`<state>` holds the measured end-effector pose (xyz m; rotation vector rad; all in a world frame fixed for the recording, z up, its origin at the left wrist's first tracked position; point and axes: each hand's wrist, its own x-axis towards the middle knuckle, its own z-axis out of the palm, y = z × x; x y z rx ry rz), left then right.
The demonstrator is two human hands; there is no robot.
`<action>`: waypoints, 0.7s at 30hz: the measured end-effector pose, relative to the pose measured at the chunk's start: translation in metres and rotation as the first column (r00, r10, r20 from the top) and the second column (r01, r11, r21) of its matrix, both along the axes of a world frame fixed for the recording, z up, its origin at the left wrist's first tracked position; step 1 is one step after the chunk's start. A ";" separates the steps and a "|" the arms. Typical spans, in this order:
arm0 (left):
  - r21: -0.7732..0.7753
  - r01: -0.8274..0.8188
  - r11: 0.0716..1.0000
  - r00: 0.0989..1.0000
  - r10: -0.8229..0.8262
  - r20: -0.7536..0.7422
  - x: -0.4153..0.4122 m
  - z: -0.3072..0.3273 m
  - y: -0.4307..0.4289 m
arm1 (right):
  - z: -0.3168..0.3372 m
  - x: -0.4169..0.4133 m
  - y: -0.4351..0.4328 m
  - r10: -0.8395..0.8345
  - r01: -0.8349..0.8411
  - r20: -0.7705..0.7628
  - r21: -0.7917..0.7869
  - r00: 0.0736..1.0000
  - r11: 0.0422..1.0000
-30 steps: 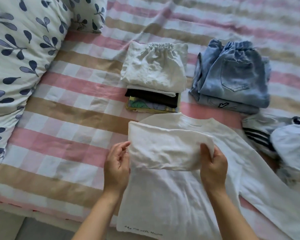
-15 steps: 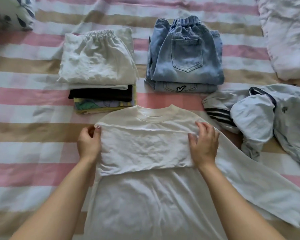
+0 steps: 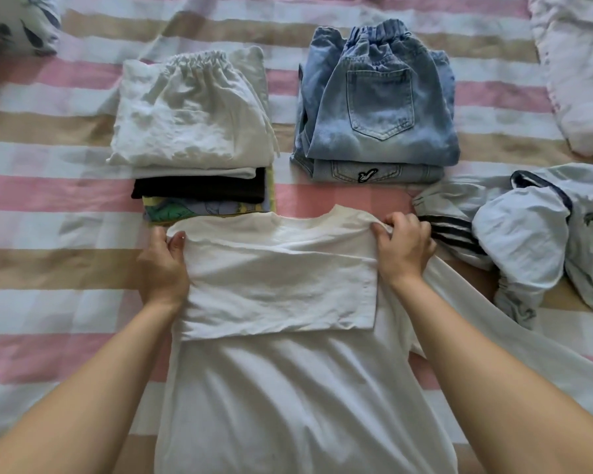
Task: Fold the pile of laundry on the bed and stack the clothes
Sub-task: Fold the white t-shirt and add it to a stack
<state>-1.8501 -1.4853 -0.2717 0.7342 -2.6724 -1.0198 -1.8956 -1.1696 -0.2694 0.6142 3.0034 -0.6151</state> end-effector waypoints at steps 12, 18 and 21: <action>-0.107 0.280 0.954 0.940 -0.295 -0.174 0.028 0.024 0.095 | 0.021 0.056 0.016 0.041 -0.094 -0.309 -0.158 0.950 0.983; 0.232 0.535 0.812 0.842 -0.491 -0.223 0.057 0.048 0.226 | 0.035 0.135 0.076 -0.177 0.100 -0.366 -0.220 0.914 0.970; 0.301 0.599 0.742 0.801 -0.560 -0.214 0.071 0.052 0.284 | 0.037 0.163 0.116 -0.312 0.239 -0.325 -0.247 0.893 0.939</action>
